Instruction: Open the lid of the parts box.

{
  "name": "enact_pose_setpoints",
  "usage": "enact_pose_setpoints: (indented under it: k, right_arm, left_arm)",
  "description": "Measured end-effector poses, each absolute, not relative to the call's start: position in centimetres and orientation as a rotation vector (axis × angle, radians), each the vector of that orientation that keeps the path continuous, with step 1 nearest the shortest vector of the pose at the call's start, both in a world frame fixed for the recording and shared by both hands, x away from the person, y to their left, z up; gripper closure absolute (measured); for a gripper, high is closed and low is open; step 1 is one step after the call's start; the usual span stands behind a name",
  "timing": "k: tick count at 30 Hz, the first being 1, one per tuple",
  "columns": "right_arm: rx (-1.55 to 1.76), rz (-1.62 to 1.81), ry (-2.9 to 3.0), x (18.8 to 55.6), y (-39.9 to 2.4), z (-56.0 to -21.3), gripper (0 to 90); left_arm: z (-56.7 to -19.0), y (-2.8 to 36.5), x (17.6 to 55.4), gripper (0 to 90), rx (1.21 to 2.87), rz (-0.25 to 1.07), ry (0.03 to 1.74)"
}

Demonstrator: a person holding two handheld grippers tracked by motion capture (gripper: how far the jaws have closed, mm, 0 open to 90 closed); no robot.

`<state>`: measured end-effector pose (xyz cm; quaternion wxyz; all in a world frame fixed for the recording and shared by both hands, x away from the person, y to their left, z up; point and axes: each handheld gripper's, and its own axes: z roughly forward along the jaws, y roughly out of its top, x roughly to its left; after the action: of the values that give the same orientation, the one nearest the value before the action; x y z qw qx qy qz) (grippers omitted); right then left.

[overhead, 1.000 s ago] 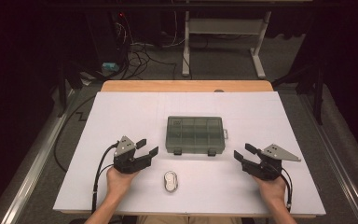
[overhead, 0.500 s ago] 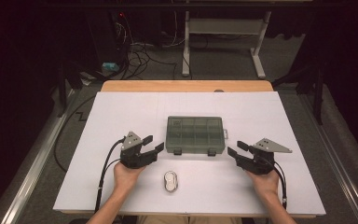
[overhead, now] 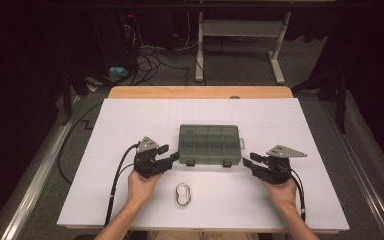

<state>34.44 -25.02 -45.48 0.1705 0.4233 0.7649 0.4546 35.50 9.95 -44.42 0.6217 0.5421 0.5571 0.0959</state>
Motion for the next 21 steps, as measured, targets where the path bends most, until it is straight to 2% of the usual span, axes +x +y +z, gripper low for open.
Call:
enact_pose_setpoints:
  k: [7, 9, 11, 17, 21]
  right_arm:
    - [1.205, 1.243, 2.229, 34.7, -25.0, -45.4, 68.8]
    - [1.183, 1.194, 2.255, 34.8, -24.7, -45.1, 74.5]
    - [1.175, 1.180, 2.273, 34.9, -24.6, -45.1, 76.3]
    - [1.149, 1.111, 2.354, 35.4, -24.0, -44.7, 86.3]
    - [1.150, 1.086, 2.375, 35.6, -23.9, -44.6, 89.2]
  left_arm:
    - [-44.1, 10.0, 35.6, 51.8, 1.310, 0.236, 1.289]
    - [-44.1, 10.0, 35.6, 55.2, 1.334, 0.239, 1.286]
    - [-44.1, 9.9, 35.7, 56.4, 1.360, 0.239, 1.289]
    - [-43.8, 9.9, 35.9, 67.0, 1.431, 0.244, 1.311]
    - [-43.9, 9.9, 36.1, 71.6, 1.485, 0.243, 1.333]
